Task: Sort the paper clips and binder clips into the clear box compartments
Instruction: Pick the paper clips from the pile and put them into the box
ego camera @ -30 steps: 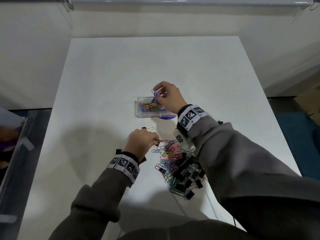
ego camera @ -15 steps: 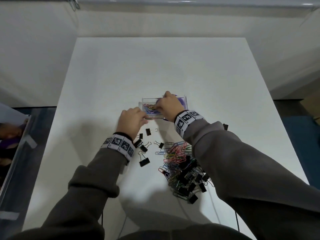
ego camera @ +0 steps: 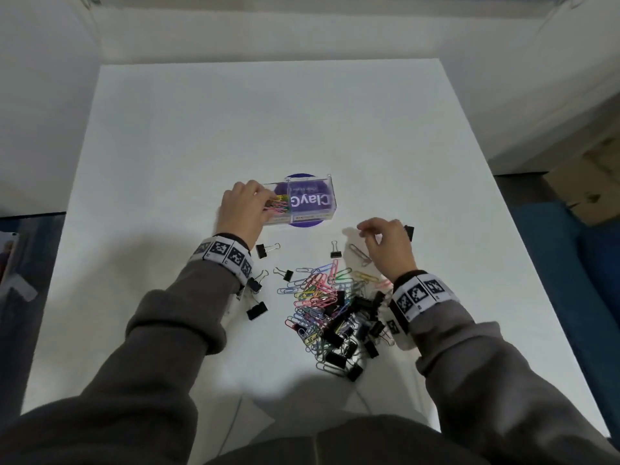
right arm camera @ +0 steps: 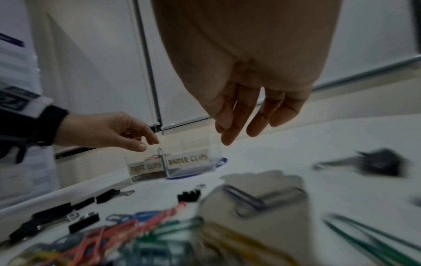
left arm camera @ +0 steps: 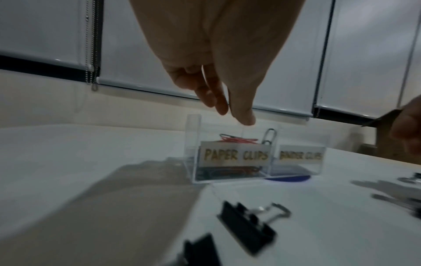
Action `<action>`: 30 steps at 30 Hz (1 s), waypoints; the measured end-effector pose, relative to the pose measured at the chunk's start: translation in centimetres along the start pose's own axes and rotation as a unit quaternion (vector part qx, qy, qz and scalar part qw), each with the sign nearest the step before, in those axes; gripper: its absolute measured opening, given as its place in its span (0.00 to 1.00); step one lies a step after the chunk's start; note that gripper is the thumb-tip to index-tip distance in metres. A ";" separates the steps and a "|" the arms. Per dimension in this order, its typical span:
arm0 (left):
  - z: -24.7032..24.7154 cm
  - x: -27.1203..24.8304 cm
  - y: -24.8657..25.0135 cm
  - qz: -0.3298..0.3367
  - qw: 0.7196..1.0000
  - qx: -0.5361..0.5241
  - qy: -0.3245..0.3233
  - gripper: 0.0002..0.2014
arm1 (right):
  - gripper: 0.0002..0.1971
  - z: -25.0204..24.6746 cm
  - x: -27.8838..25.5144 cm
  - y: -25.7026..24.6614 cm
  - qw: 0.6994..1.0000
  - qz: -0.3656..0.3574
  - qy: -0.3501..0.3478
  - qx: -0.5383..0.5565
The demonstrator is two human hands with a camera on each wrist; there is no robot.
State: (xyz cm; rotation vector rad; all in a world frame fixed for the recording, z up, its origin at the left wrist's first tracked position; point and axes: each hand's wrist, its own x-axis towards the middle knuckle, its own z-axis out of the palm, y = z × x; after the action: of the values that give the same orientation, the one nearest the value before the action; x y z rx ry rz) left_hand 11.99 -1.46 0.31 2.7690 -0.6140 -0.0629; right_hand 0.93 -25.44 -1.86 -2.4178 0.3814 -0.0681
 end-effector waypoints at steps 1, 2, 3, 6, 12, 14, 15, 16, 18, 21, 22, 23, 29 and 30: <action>0.3 -0.6 0.6 0.013 1.000 -0.002 0.005 0.12 | 0.11 -0.3 -0.6 1.2 1.000 0.024 0.007 -0.001; 0.6 -1.3 1.3 0.029 1.000 -0.010 0.005 0.11 | 0.11 -0.7 -1.2 2.2 0.999 0.051 0.017 -0.001; 1.0 -2.1 2.2 0.049 0.999 -0.021 -0.005 0.10 | 0.11 -1.0 -1.8 3.1 0.997 0.076 0.024 -0.007; 2.8 -4.8 5.0 0.111 0.989 -0.025 -0.095 0.11 | 0.11 -1.6 -3.2 4.5 0.992 0.116 0.027 -0.035; 5.8 -6.7 7.8 0.152 0.976 -0.002 -0.158 0.18 | 0.13 -1.5 -3.9 4.0 0.989 0.013 -0.016 -0.150; 6.0 -6.2 8.3 0.164 0.971 0.022 -0.172 0.21 | 0.16 -1.1 -3.6 3.4 0.984 -0.032 -0.041 -0.168; 6.0 -5.8 8.4 0.160 0.971 0.035 -0.177 0.21 | 0.17 -0.9 -3.3 3.1 0.980 -0.047 -0.062 -0.181; 6.0 -5.3 8.4 0.147 0.972 0.045 -0.179 0.21 | 0.17 -0.7 -3.1 2.8 0.975 -0.055 -0.082 -0.197; 5.7 -4.3 8.2 0.110 0.977 0.054 -0.175 0.21 | 0.12 -0.8 -2.5 2.3 0.968 -0.048 -0.107 -0.223; 5.2 -3.2 8.3 0.119 0.981 0.054 -0.144 0.18 | 0.05 -1.3 -2.2 1.8 0.970 -0.015 -0.126 -0.208; 5.1 -2.9 8.6 0.142 0.979 0.052 -0.136 0.17 | 0.05 -1.4 -2.4 1.7 0.970 -0.010 -0.135 -0.202; 5.1 -2.7 9.2 0.168 0.975 0.052 -0.136 0.17 | 0.04 -1.4 -2.6 1.7 0.970 -0.008 -0.144 -0.195; 6.7 -1.0 12.8 0.266 0.934 0.070 -0.227 0.19 | 0.03 -2.9 -3.7 3.5 0.994 0.071 -0.075 -0.026; 7.0 -0.9 13.1 0.275 0.931 0.076 -0.229 0.17 | 0.04 -3.3 -3.8 3.8 0.993 0.085 -0.076 -0.008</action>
State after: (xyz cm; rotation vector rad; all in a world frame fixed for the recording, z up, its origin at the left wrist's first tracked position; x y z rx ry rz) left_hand 5.12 -14.36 -2.40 2.6153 -1.5490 -0.5663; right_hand -4.12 -29.14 -1.56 -2.3778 0.5169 0.1948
